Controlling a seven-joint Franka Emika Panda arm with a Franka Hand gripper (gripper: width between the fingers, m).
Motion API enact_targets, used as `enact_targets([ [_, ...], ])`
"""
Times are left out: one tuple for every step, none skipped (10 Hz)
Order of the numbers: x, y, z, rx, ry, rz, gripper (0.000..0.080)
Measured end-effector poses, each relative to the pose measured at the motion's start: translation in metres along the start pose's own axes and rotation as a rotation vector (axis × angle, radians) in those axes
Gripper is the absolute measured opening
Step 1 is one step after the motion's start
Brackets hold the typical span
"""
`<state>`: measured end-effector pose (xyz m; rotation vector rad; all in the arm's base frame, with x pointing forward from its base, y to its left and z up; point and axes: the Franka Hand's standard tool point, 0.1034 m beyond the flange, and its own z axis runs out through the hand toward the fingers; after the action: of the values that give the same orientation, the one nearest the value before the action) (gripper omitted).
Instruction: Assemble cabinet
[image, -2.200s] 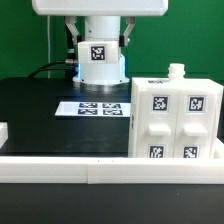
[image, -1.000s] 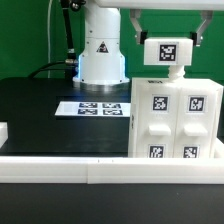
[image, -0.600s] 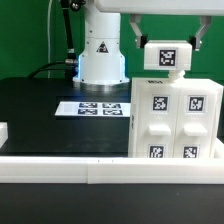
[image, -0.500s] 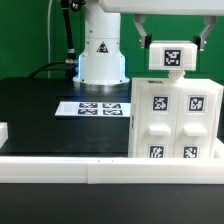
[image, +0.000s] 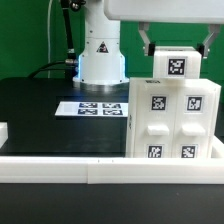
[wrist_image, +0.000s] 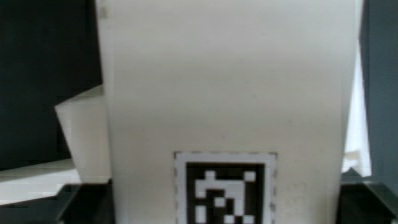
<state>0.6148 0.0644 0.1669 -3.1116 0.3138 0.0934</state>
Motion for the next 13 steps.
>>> enact_targets([
  [0.0012, 0.0003, 0.0006, 0.004, 0.017, 0.001, 0.056],
  [0.0014, 0.0011, 0.0008, 0.007, 0.033, 0.0, 0.056],
  [0.0014, 0.0025, 0.0006, 0.012, 0.051, -0.004, 0.056],
  [0.0017, 0.0032, 0.0003, 0.014, 0.06, -0.006, 0.056],
  [0.0018, 0.0031, 0.0002, 0.014, 0.061, -0.006, 0.056],
  [0.0019, 0.0031, 0.0001, 0.014, 0.061, -0.006, 0.056],
  [0.0019, 0.0031, 0.0001, 0.014, 0.061, -0.006, 0.056],
  [0.0019, 0.0031, 0.0001, 0.014, 0.061, -0.006, 0.056],
  [0.0019, 0.0031, 0.0001, 0.014, 0.061, -0.006, 0.056],
  [0.0019, 0.0031, 0.0001, 0.014, 0.061, -0.006, 0.056],
  [0.0019, 0.0031, 0.0001, 0.014, 0.061, -0.002, 0.056],
  [0.0019, 0.003, 0.0001, 0.015, 0.061, 0.018, 0.056],
  [0.0019, 0.003, 0.0001, 0.015, 0.06, 0.027, 0.056],
])
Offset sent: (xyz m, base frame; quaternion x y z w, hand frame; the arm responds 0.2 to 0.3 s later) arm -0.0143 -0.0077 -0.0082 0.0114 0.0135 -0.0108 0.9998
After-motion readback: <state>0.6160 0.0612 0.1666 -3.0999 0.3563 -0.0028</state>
